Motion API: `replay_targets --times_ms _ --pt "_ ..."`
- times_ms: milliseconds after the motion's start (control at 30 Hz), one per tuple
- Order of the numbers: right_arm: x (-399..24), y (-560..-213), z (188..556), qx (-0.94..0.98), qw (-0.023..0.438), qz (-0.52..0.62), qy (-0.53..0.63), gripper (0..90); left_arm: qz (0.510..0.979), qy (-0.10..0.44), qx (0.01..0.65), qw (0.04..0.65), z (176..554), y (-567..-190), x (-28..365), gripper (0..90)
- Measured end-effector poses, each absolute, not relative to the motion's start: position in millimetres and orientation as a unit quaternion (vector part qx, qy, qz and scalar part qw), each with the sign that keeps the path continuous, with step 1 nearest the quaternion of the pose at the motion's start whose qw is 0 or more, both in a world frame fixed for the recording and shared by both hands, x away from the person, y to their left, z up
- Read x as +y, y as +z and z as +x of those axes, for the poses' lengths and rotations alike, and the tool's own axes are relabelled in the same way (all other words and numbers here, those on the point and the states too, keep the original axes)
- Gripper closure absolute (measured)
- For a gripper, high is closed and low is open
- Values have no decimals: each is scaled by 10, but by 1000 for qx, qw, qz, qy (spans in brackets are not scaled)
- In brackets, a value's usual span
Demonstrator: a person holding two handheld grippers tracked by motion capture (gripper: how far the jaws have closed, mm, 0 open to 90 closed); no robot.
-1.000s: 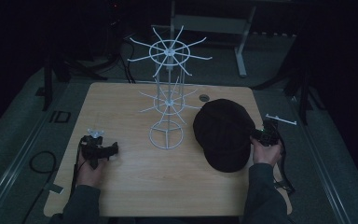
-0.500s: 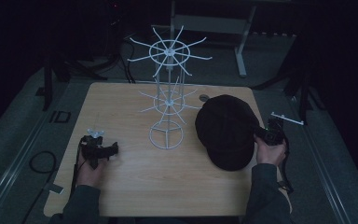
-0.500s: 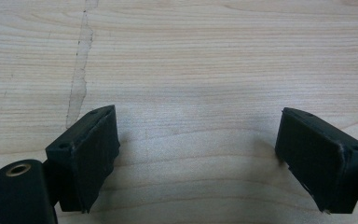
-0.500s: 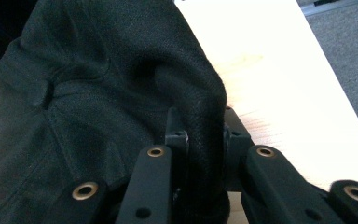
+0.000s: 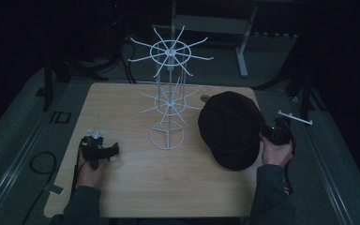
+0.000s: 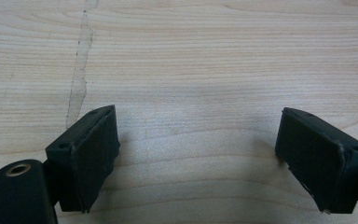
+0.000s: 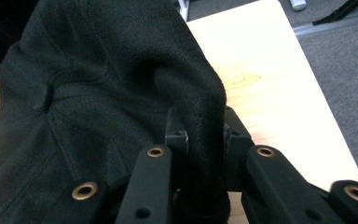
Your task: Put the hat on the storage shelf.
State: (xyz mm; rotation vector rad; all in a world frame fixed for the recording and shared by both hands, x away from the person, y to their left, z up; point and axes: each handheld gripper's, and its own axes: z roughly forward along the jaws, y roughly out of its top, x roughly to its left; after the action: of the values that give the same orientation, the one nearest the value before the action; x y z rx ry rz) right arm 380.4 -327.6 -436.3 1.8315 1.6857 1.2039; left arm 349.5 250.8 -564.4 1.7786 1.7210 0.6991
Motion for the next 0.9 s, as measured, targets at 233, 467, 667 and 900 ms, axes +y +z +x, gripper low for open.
replay_targets --times_ms 233,467,667,900 --pt "-3271 -4230 3752 602 198 641 434 776 664 261 642 281 3494 -5644 2508 142" --pt "-3278 -4101 3700 606 206 630 439 775 664 261 642 281 3495 -5644 2508 143" --pt "-3302 -3989 3667 608 209 624 445 775 664 261 642 280 3494 -5643 2508 143" --pt "-3331 -3864 3627 610 216 617 448 774 664 261 642 281 3494 -5643 2508 142"
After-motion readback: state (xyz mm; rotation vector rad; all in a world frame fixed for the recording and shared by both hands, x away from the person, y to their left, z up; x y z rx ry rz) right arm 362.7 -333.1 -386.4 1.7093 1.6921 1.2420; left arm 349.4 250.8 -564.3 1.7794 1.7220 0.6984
